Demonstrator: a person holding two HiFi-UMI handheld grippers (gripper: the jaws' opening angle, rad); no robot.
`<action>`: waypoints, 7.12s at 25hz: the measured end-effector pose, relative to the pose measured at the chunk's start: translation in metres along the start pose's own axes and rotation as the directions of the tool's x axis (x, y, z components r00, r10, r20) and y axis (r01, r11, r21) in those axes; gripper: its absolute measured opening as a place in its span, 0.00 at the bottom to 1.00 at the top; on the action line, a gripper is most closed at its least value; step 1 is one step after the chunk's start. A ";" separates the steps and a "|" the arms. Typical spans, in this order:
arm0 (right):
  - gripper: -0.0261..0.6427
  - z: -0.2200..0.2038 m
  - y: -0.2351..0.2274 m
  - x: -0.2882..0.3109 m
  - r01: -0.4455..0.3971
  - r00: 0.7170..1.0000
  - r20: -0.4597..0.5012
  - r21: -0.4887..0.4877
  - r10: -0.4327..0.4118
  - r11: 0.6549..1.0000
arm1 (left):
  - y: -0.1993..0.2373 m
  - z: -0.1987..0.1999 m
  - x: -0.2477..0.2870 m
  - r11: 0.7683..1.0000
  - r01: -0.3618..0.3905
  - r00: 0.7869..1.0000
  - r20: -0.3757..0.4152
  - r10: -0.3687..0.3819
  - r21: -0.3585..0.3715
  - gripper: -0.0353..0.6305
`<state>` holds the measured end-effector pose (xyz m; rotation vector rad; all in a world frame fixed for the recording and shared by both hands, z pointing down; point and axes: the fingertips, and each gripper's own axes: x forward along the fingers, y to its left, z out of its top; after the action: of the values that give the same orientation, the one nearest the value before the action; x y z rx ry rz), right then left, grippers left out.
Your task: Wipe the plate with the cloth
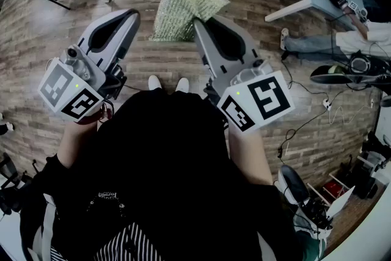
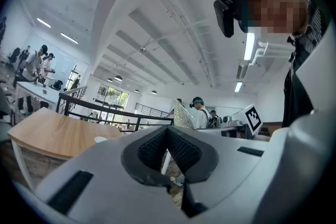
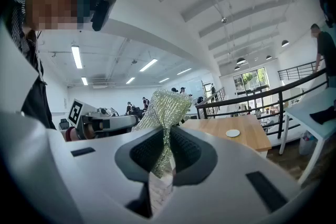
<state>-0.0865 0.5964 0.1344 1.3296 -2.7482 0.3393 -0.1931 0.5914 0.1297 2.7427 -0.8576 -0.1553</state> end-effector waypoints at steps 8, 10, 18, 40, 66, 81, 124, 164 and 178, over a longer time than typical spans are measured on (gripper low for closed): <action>0.11 -0.017 0.003 0.008 -0.061 0.997 -0.038 0.016 0.061 0.998 | -0.006 -0.008 0.002 1.000 0.020 1.000 -0.002 -0.020 -0.006 0.05; 0.11 -0.017 0.005 0.008 -0.080 0.996 -0.041 0.004 0.081 0.997 | -0.006 -0.010 0.003 1.000 0.016 1.000 -0.020 -0.016 0.014 0.05; 0.11 -0.025 -0.020 -0.008 -0.121 0.992 -0.042 0.040 0.122 0.992 | -0.030 -0.021 0.036 0.998 0.054 0.997 -0.053 -0.053 0.016 0.05; 0.11 -0.032 -0.099 -0.001 -0.070 0.996 -0.053 0.084 0.074 0.994 | 0.007 -0.033 0.112 0.997 0.080 0.990 -0.119 -0.077 0.019 0.05; 0.11 0.009 -0.128 0.234 -0.015 0.990 -0.141 0.052 0.023 0.999 | 0.226 0.018 0.137 0.984 0.170 0.984 -0.047 -0.173 -0.062 0.05; 0.11 0.030 -0.237 0.339 -0.181 0.972 -0.130 0.106 0.194 0.978 | 0.320 0.031 0.220 0.999 -0.002 0.997 -0.072 0.000 -0.038 0.05; 0.11 0.076 -0.497 0.453 0.029 0.989 -0.146 0.163 -0.005 0.986 | 0.479 0.075 0.475 0.974 0.226 0.966 -0.125 -0.227 -0.019 0.05; 0.11 0.017 -0.659 0.538 -0.039 0.954 -0.280 0.249 0.110 0.968 | 0.555 -0.027 0.581 0.990 0.085 0.932 -0.342 -0.118 -0.110 0.05; 0.11 -0.080 -0.728 0.551 0.029 0.900 -0.426 0.274 0.094 0.961 | 0.589 -0.163 0.638 0.983 0.070 0.812 -0.563 -0.153 -0.167 0.05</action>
<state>0.1356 -0.2454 0.4206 1.0859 -2.4040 0.9285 0.0386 -0.2047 0.4364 2.4745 -0.4881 0.5511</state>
